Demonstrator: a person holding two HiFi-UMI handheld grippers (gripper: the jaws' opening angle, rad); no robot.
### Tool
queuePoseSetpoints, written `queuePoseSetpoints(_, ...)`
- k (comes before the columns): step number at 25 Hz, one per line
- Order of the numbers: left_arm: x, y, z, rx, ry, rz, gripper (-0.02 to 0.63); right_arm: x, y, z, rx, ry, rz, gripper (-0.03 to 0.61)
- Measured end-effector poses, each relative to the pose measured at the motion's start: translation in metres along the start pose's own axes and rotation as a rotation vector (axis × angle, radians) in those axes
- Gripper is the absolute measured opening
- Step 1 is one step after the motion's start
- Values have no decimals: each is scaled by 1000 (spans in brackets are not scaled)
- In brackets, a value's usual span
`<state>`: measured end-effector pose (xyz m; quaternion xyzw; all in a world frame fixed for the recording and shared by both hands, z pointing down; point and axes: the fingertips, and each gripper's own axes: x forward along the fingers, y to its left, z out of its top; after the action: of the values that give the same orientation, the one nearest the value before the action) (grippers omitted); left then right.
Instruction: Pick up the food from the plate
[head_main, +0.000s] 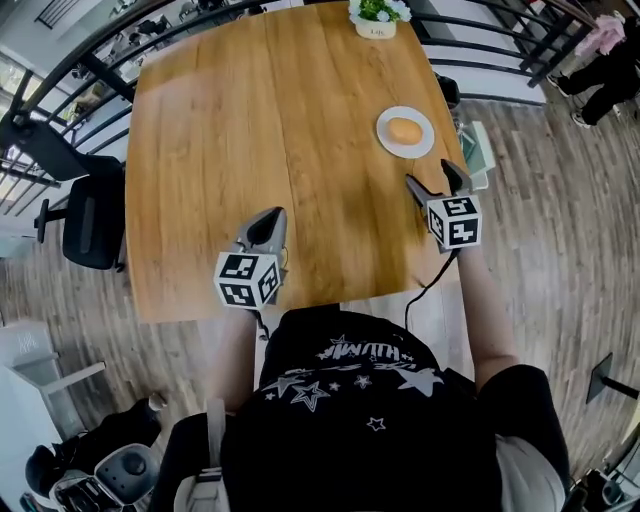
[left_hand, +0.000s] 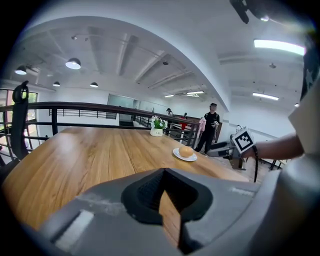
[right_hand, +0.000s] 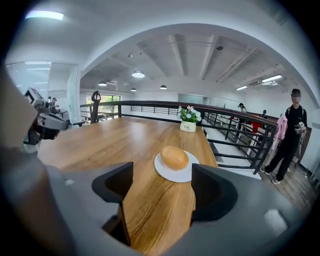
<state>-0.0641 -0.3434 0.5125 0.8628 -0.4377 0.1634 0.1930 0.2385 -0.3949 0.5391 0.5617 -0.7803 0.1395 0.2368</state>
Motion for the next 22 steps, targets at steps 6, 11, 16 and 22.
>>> queuePoseSetpoints(6, 33, 16, 21, 8, 10, -43, 2, 44, -13, 9, -89, 66, 8, 356)
queuePoseSetpoints(11, 53, 28, 34, 16, 19, -74, 2, 71, -20, 18, -162, 106, 17, 379)
queuePoseSetpoints(16, 69, 34, 37, 15, 33, -100, 2, 98, -23, 19, -221, 174, 69, 426)
queuePoseSetpoints(22, 81, 37, 32, 13, 53, -125, 2, 126, -29, 10, -258, 257, 115, 430)
